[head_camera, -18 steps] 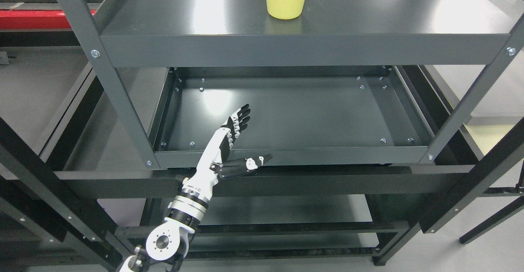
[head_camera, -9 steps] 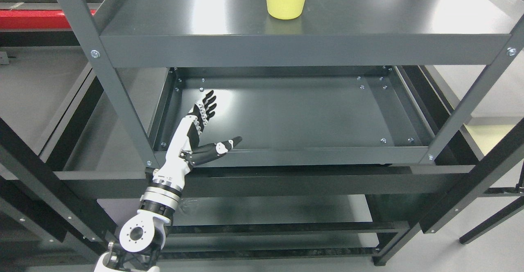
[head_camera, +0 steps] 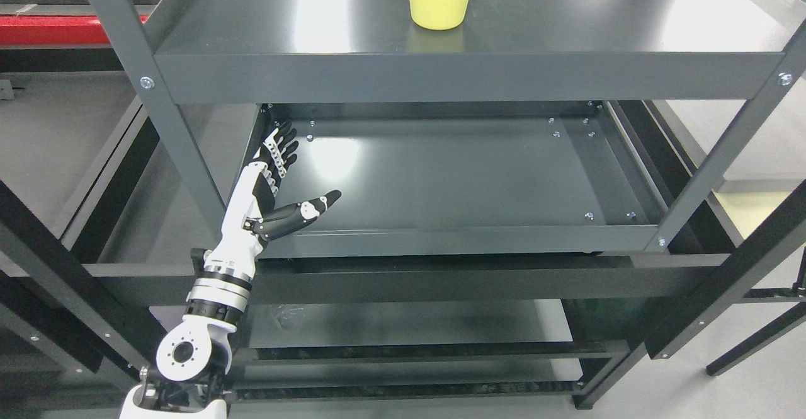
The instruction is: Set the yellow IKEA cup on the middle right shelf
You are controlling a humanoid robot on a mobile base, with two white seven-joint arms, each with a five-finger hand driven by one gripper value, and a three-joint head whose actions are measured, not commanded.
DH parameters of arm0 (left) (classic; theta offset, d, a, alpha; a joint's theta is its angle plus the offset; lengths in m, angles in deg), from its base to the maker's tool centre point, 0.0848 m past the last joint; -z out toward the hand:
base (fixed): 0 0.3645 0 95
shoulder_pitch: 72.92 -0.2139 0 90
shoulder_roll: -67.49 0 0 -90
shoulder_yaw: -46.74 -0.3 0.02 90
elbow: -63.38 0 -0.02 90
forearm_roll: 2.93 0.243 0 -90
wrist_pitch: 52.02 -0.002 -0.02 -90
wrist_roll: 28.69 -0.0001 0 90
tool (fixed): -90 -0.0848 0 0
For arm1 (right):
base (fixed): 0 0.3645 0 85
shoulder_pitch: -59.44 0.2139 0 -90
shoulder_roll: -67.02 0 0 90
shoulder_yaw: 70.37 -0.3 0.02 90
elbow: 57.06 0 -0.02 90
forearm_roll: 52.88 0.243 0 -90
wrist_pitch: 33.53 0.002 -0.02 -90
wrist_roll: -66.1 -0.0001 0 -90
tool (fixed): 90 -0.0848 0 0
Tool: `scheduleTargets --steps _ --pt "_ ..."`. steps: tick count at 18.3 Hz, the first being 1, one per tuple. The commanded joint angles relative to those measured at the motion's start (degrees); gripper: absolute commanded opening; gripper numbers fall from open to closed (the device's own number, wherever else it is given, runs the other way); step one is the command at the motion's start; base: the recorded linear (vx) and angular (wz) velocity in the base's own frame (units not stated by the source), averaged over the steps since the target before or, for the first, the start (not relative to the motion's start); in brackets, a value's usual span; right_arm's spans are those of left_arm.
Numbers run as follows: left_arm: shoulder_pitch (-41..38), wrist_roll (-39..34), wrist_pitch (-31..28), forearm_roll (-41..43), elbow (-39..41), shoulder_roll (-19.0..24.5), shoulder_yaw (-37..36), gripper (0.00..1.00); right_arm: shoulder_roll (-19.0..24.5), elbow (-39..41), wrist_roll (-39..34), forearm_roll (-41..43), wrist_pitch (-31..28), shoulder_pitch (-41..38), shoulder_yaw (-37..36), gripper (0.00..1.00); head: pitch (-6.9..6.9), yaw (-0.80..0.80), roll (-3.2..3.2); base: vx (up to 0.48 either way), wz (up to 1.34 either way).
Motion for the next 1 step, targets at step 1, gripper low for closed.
scheduleTargets --steps 1 --pt "0.3 0.0 0.0 0.0 0.7 1.0 1.1 0.99 -1.0 0.0 0.0 1.4 0.0 -0.8 1.0 1.00 0.00 0.00 0.00 0.000 0.00"
